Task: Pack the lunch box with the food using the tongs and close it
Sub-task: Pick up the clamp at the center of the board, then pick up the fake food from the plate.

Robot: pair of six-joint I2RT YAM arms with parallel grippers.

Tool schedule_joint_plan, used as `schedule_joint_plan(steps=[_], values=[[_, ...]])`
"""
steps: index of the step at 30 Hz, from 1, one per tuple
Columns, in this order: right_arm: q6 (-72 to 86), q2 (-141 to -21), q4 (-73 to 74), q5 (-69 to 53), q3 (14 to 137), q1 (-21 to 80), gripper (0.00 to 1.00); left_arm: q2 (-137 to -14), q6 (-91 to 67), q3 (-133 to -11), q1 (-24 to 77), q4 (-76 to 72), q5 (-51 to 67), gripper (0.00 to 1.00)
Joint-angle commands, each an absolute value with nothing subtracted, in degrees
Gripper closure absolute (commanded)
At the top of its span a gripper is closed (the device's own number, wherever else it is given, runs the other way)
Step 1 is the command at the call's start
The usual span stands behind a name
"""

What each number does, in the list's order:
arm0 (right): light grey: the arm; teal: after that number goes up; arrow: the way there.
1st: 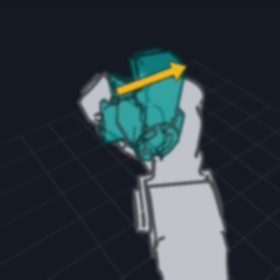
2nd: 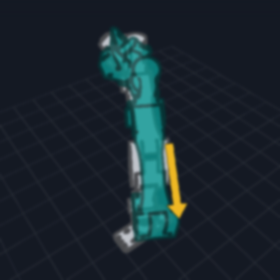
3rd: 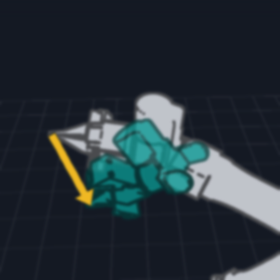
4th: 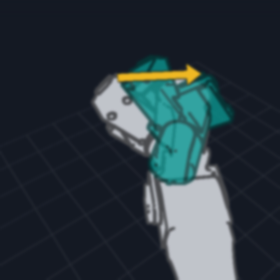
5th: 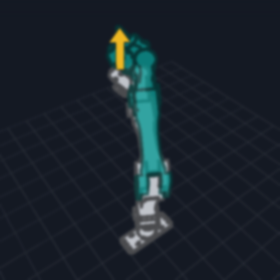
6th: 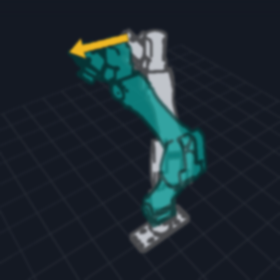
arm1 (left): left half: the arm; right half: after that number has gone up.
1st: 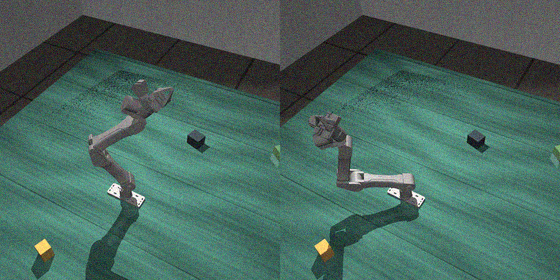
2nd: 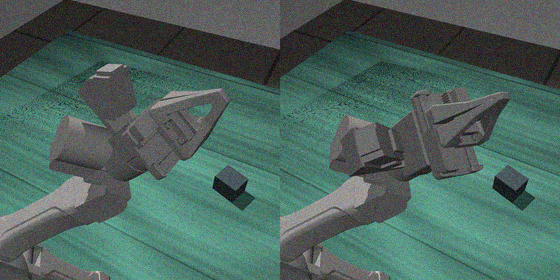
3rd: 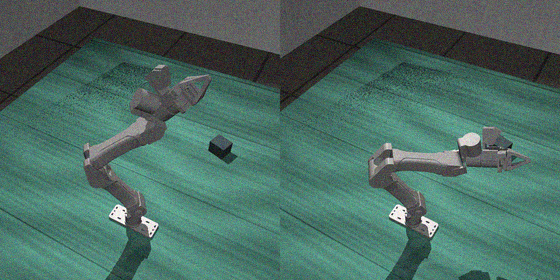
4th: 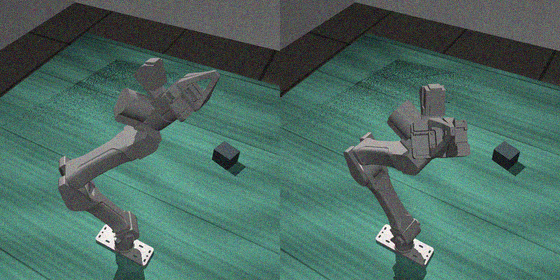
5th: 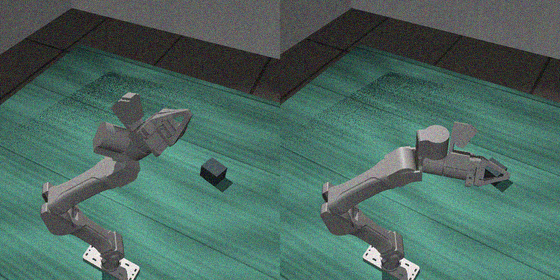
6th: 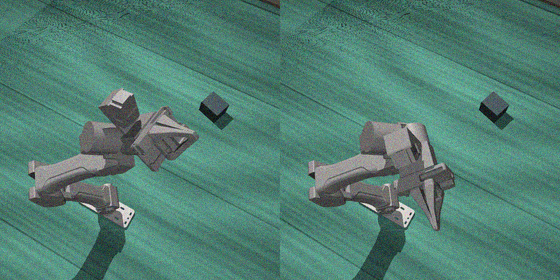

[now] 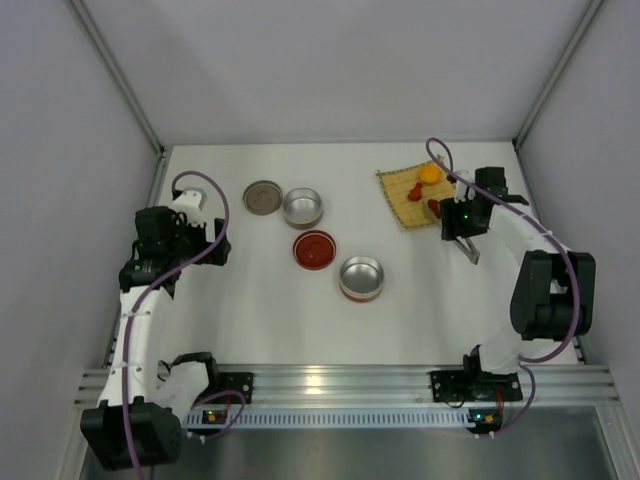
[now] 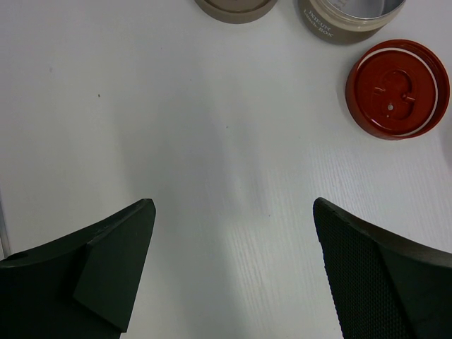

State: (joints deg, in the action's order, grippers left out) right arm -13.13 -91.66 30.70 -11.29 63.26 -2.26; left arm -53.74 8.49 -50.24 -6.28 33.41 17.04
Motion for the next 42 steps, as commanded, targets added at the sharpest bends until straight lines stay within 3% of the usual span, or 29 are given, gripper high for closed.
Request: schedule_joint_plan(steps=[1,21,42], values=[[-14.68,-89.03,34.01,-12.74,66.62,-2.55,0.45,-52.82,7.91,-50.98,-6.33,30.76,17.32,0.02],[-16.35,-85.43,43.68,-11.69,81.11,-2.99,0.5,-53.61,7.03,-51.68,-6.42,30.76,18.19,0.02],[-10.2,-105.55,42.1,-17.49,97.9,-6.77,0.52,-56.25,5.63,-51.85,-6.42,29.27,19.6,0.02]])
